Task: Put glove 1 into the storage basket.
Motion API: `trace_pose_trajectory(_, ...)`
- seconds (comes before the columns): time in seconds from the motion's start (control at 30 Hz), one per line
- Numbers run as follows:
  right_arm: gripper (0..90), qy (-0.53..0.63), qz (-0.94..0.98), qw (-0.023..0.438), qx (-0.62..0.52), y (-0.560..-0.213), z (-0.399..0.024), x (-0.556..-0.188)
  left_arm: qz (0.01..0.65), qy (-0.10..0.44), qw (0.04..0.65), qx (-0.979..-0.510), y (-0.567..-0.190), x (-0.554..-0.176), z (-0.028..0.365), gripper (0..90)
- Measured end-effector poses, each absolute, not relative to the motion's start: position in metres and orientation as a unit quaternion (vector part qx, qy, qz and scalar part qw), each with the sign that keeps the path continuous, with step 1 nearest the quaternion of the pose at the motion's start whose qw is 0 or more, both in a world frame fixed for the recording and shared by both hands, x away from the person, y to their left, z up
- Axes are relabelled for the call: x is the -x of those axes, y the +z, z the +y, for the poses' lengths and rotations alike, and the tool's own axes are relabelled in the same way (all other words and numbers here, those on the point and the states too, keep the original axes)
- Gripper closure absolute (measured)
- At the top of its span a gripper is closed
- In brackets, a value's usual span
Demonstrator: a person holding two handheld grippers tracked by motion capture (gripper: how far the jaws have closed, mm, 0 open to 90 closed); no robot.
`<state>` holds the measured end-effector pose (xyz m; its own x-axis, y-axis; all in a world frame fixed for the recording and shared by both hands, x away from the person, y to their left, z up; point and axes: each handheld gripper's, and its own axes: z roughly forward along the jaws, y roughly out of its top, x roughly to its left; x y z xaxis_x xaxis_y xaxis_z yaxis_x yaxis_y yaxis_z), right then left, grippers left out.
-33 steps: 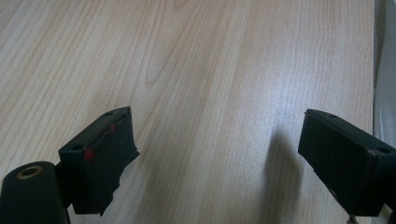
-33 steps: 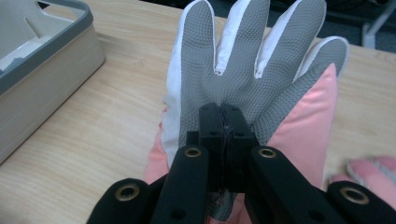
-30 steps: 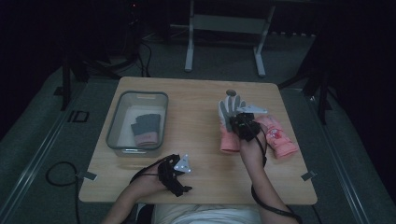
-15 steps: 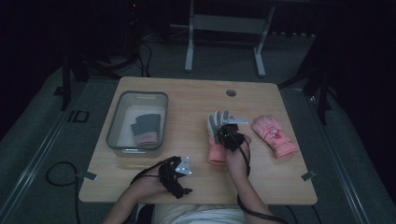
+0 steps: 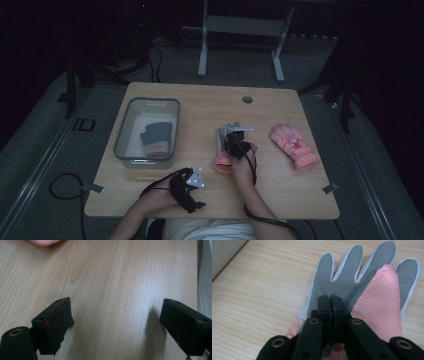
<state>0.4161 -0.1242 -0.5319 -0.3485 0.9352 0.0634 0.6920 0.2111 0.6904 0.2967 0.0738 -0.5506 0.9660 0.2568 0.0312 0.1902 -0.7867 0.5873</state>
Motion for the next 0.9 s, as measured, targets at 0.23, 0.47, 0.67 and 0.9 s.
trace_pose_trajectory(0.23,85.3,0.327,0.765,0.184,-0.524,-0.533,-0.126,-0.419,0.117,0.053,0.308,-0.943,-0.55,-0.297,0.074,10.5)
trace_pose_trajectory(0.47,71.0,0.35,0.779,0.17,-0.492,-0.519,-0.132,-0.412,0.119,0.046,0.315,-0.94,-0.551,-0.297,0.077,10.5)
trace_pose_trajectory(0.67,63.2,0.39,0.763,0.185,-0.481,-0.491,-0.15,-0.403,0.12,0.047,0.313,-0.941,-0.551,-0.297,0.077,10.5)
trace_pose_trajectory(0.9,57.7,0.397,0.773,0.22,-0.443,-0.464,-0.193,-0.403,0.12,0.045,0.316,-0.94,-0.551,-0.297,0.079,10.5)
